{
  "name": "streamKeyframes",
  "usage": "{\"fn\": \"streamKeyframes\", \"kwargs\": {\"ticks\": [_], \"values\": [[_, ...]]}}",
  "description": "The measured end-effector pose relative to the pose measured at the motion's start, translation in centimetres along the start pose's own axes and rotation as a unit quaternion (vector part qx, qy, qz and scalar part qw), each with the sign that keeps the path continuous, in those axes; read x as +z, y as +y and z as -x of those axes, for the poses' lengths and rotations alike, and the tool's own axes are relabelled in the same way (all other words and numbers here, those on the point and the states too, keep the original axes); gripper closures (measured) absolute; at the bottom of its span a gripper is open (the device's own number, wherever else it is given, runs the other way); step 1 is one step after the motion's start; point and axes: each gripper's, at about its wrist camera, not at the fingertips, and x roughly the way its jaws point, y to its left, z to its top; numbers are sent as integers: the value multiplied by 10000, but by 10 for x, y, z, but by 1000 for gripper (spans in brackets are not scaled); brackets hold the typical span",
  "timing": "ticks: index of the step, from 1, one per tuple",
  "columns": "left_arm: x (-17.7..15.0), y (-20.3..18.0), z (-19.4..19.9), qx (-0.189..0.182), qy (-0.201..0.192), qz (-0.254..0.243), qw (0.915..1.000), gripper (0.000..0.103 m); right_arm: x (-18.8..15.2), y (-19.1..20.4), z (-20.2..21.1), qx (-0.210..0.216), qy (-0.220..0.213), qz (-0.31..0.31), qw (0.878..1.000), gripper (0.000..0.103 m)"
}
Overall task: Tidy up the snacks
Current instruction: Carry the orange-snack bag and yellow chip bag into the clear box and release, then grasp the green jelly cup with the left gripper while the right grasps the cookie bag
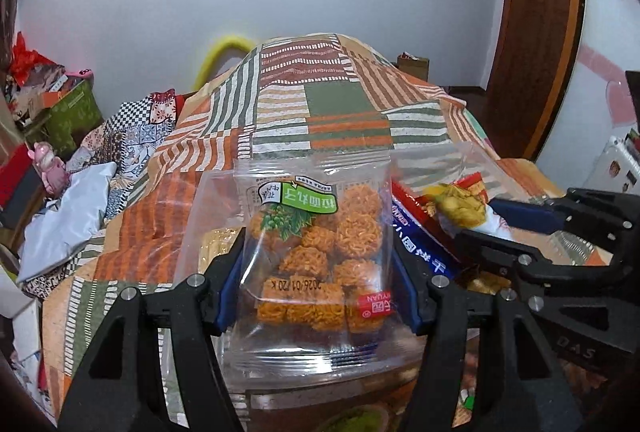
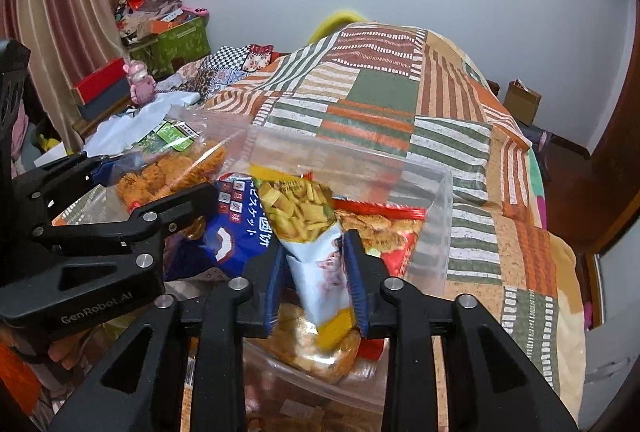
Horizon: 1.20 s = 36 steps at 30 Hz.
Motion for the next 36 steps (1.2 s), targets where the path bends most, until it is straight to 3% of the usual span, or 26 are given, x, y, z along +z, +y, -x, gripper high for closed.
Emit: {"fn": "streamKeyframes", "kwargs": {"ticks": [4,10,15,18,25,36], "values": [[0,3,4,-39,65,82,9999,37,-2,-2,9,-74,-109,-12,9999,52],[-2,8,20,-170,100,273,9994,29,-4,-5,29,-94,-258,-5,9996,38],[-5,9,44,-183,-43,316,9993,21,-8,-8,46,-70,-353,-75,9993,36],[-9,8,58,-164,-98,271,9995,17,-13,-9,57,-103,-440,-131,9989,26],[-28,5,83,-134,-83,232,9996,14,-25,-11,79,-189,-531,-195,9982,25],[-67,5,85,-179,324,411,9985,14,-61,-25,94,-393,-328,-444,9977,25]]}}
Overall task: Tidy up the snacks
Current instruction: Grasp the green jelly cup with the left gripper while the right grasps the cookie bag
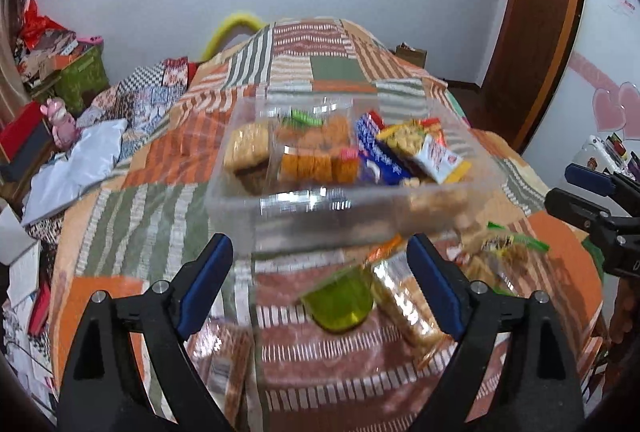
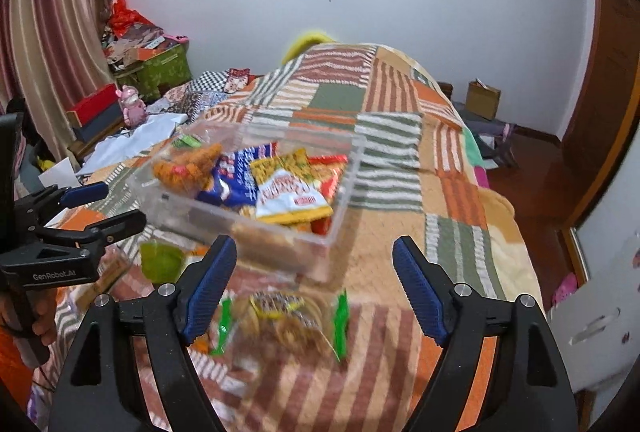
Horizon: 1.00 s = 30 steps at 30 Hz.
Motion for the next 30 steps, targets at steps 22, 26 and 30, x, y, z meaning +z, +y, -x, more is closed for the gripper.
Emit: {"fn": "streamKeyframes", "kwargs": {"ticks": [22,26,30], "values": [[-31,1,-57,-45,630,201,9978,14,-43,5,-41,494,887,-350,9942,25],[-32,2,-65,-144,716,271,9970,27,-43,12,-52,569,985,-276,9931,25],[-34,5,-71,-328,788,369,9957,38,-42,16,-58,585,998,-211,9931,22]]}}
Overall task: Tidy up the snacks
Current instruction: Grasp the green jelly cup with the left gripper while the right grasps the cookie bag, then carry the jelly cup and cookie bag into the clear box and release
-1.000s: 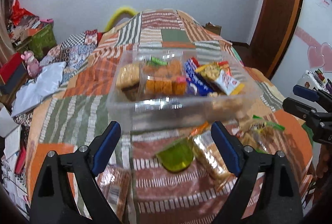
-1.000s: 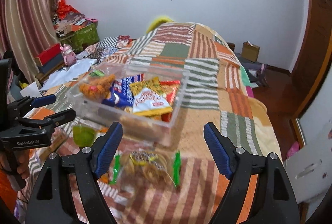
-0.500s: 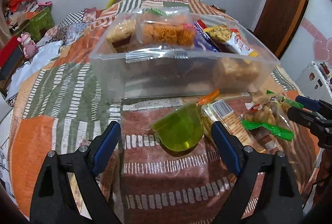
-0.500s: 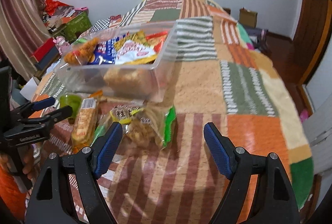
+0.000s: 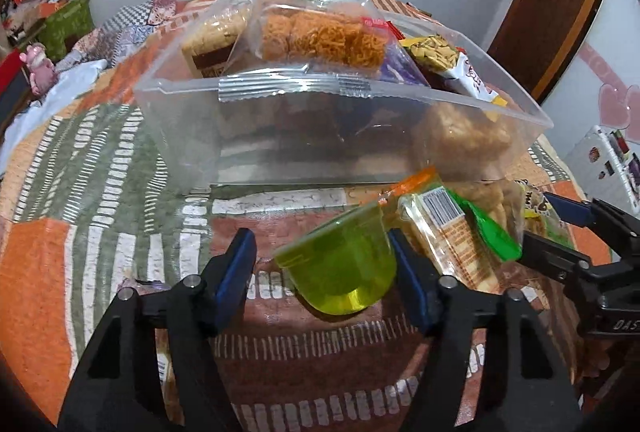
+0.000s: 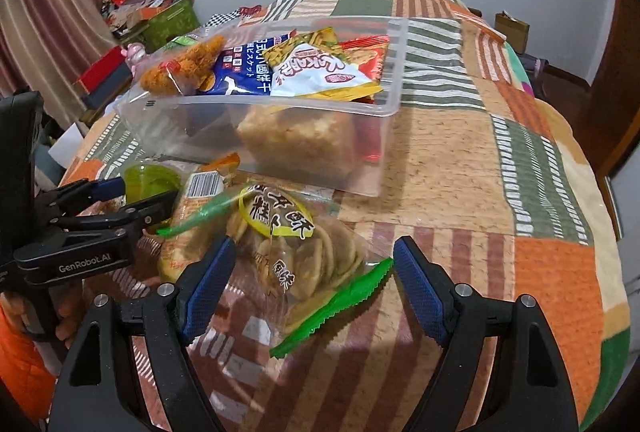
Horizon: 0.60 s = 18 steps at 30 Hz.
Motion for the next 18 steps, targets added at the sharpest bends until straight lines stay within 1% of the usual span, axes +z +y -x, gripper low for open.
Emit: {"fn": "streamKeyframes", "kwargs": {"ticks": [2,6,9,13,16,18], "values": [[0,-1,0,-46,-15,-20,10000,43,1,-1,-1,28,-9,18,10000,22],[-1,-3,1,-34,-32,-61,10000,45,4,0,-6,152,28,43,9999,22],[-2,-2,3,-33,-39,-19,10000,45,4,2,-5,301,8,62,9995,36],[-6,-3,9,-14,-47,5,10000,45,3,7,-2,302,-62,175,9994,52],[-10,-6,16,30,-82,-63,9999,45,1,9,1,283,-109,239,9993,60],[-13,-9,22,77,-122,-129,9998,45,0,9,3,275,-144,249,9992,63]]}}
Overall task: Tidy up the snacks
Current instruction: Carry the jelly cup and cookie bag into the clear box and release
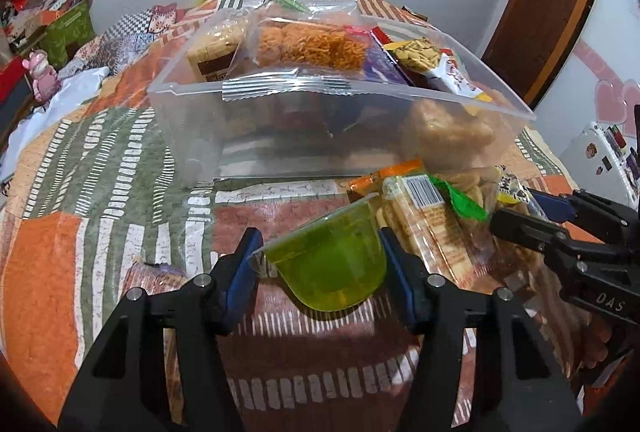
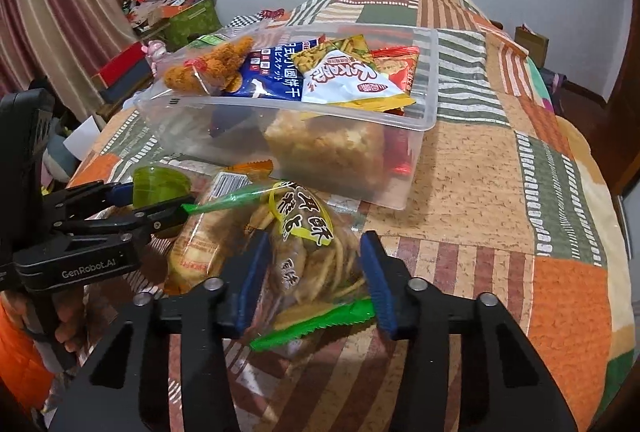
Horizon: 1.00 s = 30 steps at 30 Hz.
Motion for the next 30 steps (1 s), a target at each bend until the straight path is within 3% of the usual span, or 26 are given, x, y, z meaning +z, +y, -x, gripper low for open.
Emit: {"fn": "streamKeyframes", "kwargs": {"ticks": [10,18,22,24,30], "values": [[-1,-3,26,-13,-202,14,9998,45,-7,3,18,-143,-174,6,9997,66],[9,-5,59,-15,-577,7,9983,45,-1,7,41,-127,-466,52,9988,67],[17,1,73,-11,-773,46,9970,45,5,11,54,-80,-656,95,9978,69],[23,3,78,30,-878,55,9961,45,9,13,57,-47,-719,88,9974,76],[43,15,81,117,-1064,142,9942,45,16,12,46,-61,-668,112,9977,77]]}}
